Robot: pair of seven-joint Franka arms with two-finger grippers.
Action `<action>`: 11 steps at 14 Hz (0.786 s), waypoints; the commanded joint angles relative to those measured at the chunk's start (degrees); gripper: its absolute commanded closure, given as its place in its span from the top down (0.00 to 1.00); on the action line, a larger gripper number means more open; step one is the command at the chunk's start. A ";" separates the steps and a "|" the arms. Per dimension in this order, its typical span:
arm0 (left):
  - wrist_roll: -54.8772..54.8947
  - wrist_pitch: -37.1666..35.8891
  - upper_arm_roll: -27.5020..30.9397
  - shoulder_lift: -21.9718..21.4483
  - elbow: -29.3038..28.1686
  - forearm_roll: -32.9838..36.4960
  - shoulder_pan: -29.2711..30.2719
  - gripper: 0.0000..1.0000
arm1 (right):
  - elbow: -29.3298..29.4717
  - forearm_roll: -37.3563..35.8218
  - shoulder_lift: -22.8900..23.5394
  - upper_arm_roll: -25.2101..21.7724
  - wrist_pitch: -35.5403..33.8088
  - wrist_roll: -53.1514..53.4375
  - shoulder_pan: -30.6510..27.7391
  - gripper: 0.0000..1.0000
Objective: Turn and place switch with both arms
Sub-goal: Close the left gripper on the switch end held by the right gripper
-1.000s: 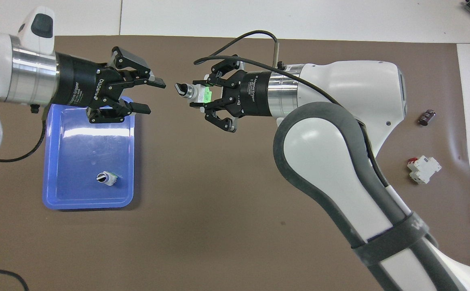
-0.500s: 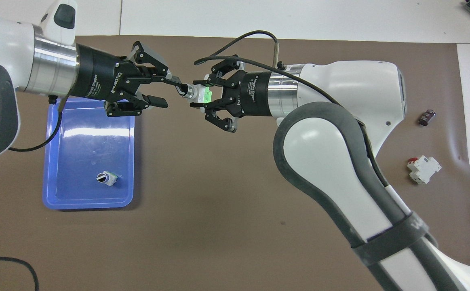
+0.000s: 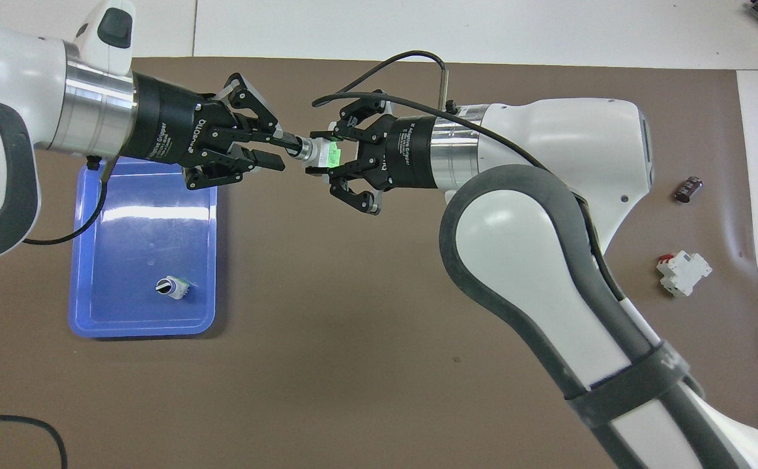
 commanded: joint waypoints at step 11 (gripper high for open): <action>0.06 2.58 0.63 -0.61 0.94 4.06 -2.52 0.00 | 0.72 0.31 0.44 0.11 -0.48 -1.72 -0.46 0.00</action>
